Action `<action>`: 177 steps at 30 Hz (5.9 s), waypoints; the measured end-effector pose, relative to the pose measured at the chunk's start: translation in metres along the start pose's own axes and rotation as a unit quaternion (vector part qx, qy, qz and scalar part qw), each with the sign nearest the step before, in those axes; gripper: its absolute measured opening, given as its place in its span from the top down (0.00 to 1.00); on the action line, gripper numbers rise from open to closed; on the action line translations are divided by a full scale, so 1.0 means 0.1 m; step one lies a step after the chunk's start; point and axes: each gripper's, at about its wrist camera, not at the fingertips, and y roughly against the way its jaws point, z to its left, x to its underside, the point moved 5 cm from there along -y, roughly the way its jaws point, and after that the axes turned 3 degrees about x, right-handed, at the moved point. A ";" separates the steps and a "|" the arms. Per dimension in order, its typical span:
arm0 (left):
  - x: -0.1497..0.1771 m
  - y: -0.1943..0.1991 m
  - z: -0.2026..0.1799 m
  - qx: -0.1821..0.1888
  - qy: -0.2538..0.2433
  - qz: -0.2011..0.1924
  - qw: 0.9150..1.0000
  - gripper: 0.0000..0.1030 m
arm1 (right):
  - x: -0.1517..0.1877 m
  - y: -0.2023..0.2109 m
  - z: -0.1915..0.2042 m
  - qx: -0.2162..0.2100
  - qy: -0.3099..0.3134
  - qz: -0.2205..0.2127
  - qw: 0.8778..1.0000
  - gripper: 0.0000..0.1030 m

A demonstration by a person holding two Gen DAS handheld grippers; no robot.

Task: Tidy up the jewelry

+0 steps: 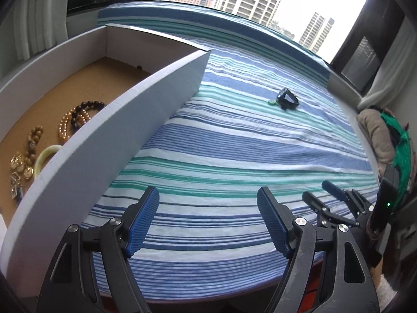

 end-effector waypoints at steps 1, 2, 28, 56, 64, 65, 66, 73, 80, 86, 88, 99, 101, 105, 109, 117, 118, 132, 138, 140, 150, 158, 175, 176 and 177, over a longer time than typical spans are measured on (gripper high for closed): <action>0.01 -0.03 -0.04 -0.001 -0.004 0.002 1.000 0.23 | 0.04 0.01 -0.09 0.008 -0.012 0.001 1.000 0.36; 0.02 -0.06 -0.06 -0.003 -0.007 0.005 1.000 0.23 | 0.08 0.01 -0.18 0.015 -0.022 0.003 1.000 0.34; -0.87 -0.98 -1.45 0.085 -0.130 0.037 0.987 0.17 | 0.41 0.03 -0.97 0.073 -0.101 -0.014 0.992 0.30; -1.33 -2.62 -1.77 0.009 -0.226 0.013 0.974 0.87 | 0.58 -0.01 -1.31 0.043 -0.163 -0.004 0.986 0.30; -0.87 -1.75 -1.17 0.028 -0.200 0.018 0.979 0.88 | 0.58 0.16 -1.13 0.041 -0.150 -0.015 0.988 0.30; -0.80 -1.63 -1.07 0.028 -0.193 0.020 0.981 0.88 | 0.58 0.16 -1.11 0.040 -0.149 -0.015 0.988 0.30; -0.75 -1.53 -0.98 0.025 -0.184 0.020 0.982 0.88 | 0.59 0.16 -1.08 0.039 -0.149 -0.014 0.988 0.30; -0.47 -0.90 -0.30 0.002 -0.108 0.017 0.994 0.88 | 0.56 0.17 -0.82 0.022 -0.129 -0.009 0.991 0.30; -0.37 -0.73 0.06 -0.033 -0.065 -0.006 0.997 0.88 | 0.48 0.12 -0.52 -0.017 -0.117 0.009 0.993 0.30; -0.35 -0.83 0.24 -0.065 -0.049 -0.030 0.996 0.88 | 0.44 0.08 -0.37 -0.022 -0.116 0.030 0.993 0.30; -0.33 -0.87 0.27 -0.059 -0.040 -0.024 0.997 0.88 | 0.43 0.10 -0.32 -0.019 -0.113 0.029 0.993 0.30; -0.19 -0.97 0.37 -0.055 -0.028 -0.013 0.998 0.88 | 0.33 -0.04 -0.29 -0.028 -0.110 0.045 0.993 0.30; -0.19 -0.97 0.36 -0.059 -0.033 -0.016 0.998 0.88 | 0.27 -0.05 -0.30 -0.036 -0.111 0.047 0.992 0.30; -0.17 -0.98 0.34 -0.063 -0.041 -0.023 0.997 0.88 | 0.08 -0.16 -0.40 -0.079 -0.134 0.067 0.985 0.30; -0.16 -0.97 0.34 -0.065 -0.041 -0.025 0.997 0.88 | -0.36 -0.33 -0.80 -0.125 -0.193 0.078 0.970 0.30; -0.15 -0.97 0.34 -0.067 -0.039 -0.030 0.997 0.88 | -1.47 -1.02 -1.63 -0.094 -0.271 0.074 0.955 0.35; -0.15 -0.97 0.35 -0.066 -0.039 -0.030 0.997 0.88 | -1.58 -1.12 -1.61 -0.095 -0.270 0.074 0.955 0.35; -0.13 -0.97 0.29 -0.086 -0.060 -0.028 0.994 0.88 | -1.88 -2.10 -1.26 0.042 -0.171 0.094 0.980 0.89; -0.13 -0.97 0.29 -0.088 -0.061 -0.027 0.994 0.88 | -1.71 -1.45 -0.99 -0.027 -0.123 0.069 0.990 0.89; -0.13 -0.97 0.29 -0.089 -0.060 -0.026 0.994 0.88 | -1.62 -1.26 -0.81 -0.057 -0.105 0.072 0.990 0.89; -0.13 -0.61 0.33 -0.003 0.009 -0.020 1.000 0.89 | -1.27 -0.59 0.07 -0.187 -0.051 0.089 0.977 0.89; -0.46 0.73 0.41 0.079 0.059 -0.095 0.991 0.89 | -1.81 0.09 0.92 -0.262 0.017 0.029 0.964 0.89; -1.00 0.31 2.29 -0.133 0.144 -0.002 0.981 0.88 | -2.11 -0.92 3.04 -0.226 0.238 0.112 0.938 0.89; -0.97 0.24 2.32 -0.135 0.148 0.007 0.980 0.88 | -2.08 -1.00 3.06 -0.223 0.238 0.126 0.937 0.89; -0.95 0.22 2.34 -0.139 0.152 0.010 0.979 0.85 | -2.06 -1.04 3.06 -0.219 0.233 0.134 0.938 0.88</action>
